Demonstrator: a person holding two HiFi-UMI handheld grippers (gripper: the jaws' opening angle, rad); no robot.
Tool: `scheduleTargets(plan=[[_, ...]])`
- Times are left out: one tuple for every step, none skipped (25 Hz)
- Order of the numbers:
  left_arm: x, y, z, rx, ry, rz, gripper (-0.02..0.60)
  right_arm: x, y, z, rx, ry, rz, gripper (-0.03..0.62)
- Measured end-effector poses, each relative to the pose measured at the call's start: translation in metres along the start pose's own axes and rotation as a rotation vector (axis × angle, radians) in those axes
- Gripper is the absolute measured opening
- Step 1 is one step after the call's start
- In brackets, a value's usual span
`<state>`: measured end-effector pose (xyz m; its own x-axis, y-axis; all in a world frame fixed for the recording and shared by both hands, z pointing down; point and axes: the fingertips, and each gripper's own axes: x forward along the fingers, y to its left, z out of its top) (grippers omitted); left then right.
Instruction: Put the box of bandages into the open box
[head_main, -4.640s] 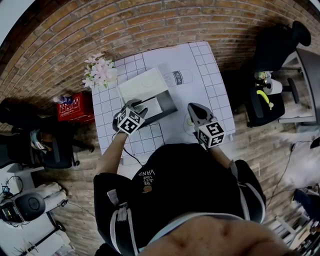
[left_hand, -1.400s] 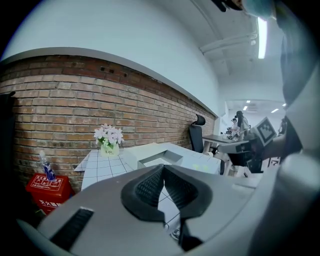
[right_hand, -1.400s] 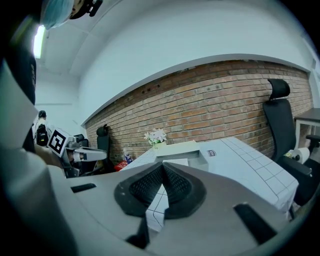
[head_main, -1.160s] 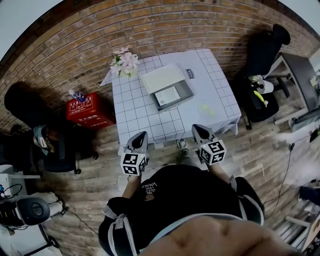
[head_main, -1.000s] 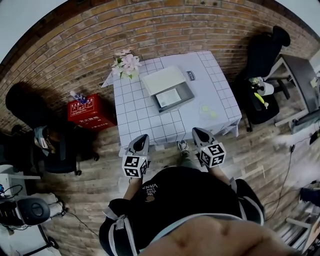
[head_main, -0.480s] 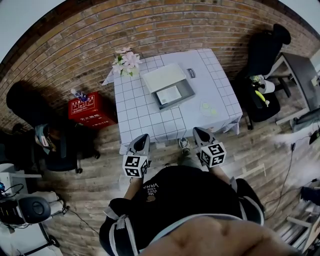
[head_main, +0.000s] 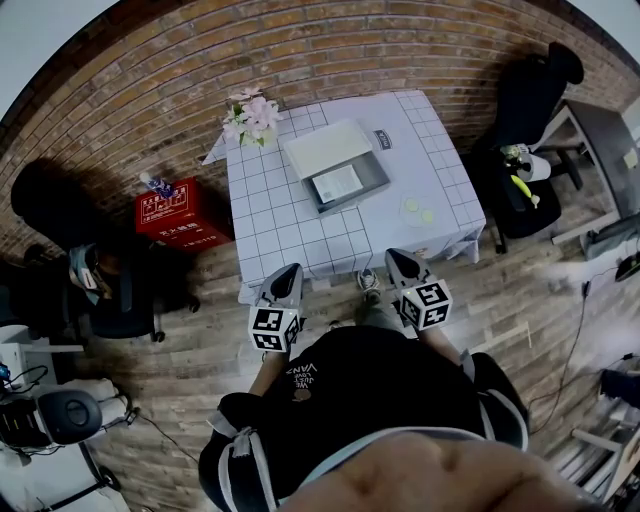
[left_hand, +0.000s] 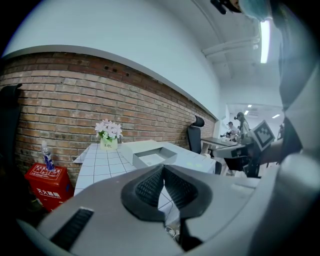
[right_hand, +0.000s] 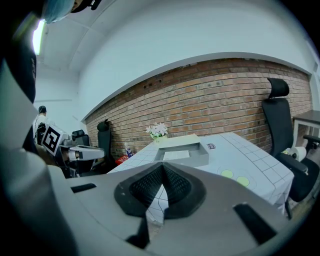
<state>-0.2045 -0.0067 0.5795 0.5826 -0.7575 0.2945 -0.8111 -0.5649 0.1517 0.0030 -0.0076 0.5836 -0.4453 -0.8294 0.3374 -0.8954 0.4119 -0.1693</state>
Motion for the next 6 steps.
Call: scheduleTargets(plan=[[0.0004,0.0006,0.0001,-0.001,0.000,0.000,0.012,0.0005,-0.0001,0.0005,0.000,-0.001,0.000,-0.005],[0.0007,0.0010,0.0002,-0.001,0.001,-0.001,0.012,0.0009,0.0000,0.0011,0.000,-0.004,-0.001,-0.003],[0.0009,0.0013,0.0003,-0.002,0.001,-0.002,0.012,0.0011,0.0001,0.0017,0.000,-0.006,-0.002,-0.003],[0.0010,0.0015,0.0004,-0.003,0.000,-0.002,0.012,0.0011,0.0001,0.0022,0.000,-0.007,-0.003,-0.003],[0.0011,0.0015,0.0006,-0.005,0.000,-0.003,0.012,0.0011,0.0000,0.0026,0.001,-0.008,-0.004,-0.003],[0.0012,0.0015,0.0007,-0.007,-0.001,-0.003,0.012,0.0011,-0.0001,0.0031,0.001,-0.010,-0.005,-0.004]])
